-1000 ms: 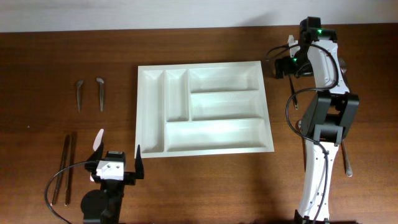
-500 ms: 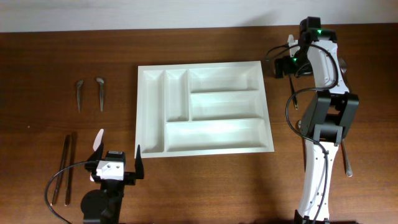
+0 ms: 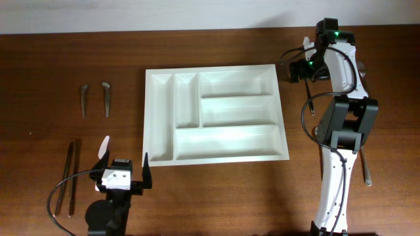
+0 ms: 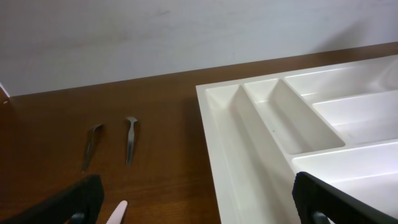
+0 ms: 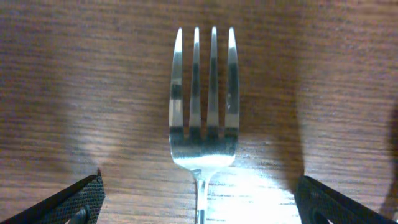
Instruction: Pack container
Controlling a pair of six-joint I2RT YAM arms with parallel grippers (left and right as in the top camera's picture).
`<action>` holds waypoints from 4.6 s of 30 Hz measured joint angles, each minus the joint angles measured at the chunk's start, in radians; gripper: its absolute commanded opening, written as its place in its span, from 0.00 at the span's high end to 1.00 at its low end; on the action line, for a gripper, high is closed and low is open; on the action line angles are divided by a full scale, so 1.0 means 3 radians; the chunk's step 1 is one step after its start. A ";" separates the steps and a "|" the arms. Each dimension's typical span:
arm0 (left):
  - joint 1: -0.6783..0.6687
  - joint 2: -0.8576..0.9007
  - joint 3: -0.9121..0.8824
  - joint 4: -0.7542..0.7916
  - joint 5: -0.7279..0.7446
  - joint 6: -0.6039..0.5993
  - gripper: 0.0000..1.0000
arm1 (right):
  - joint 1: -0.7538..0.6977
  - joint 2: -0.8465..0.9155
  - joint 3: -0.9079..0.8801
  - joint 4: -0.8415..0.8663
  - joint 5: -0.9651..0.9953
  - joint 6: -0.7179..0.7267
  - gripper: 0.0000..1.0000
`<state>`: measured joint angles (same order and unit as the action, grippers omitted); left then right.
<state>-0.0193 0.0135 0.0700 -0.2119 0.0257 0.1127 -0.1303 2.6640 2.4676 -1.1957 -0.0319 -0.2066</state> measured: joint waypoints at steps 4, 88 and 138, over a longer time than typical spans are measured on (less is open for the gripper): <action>0.0000 0.0001 0.0000 -0.0001 0.0000 0.0000 0.01 | 0.0000 0.0001 0.0000 0.0078 0.0000 -0.0023 0.23; 0.0000 0.0001 0.0000 0.0000 0.0000 0.0000 0.01 | 0.0003 0.0025 0.1649 -0.1134 -0.0554 0.1246 0.96; 0.0000 0.0000 0.0000 0.0000 0.0000 0.0000 0.01 | 0.1245 0.0025 0.1809 -0.1357 -0.0516 0.5882 0.61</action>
<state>-0.0193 0.0135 0.0700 -0.2119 0.0257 0.1127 0.2432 2.6717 3.0104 -1.6028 -0.1867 1.5581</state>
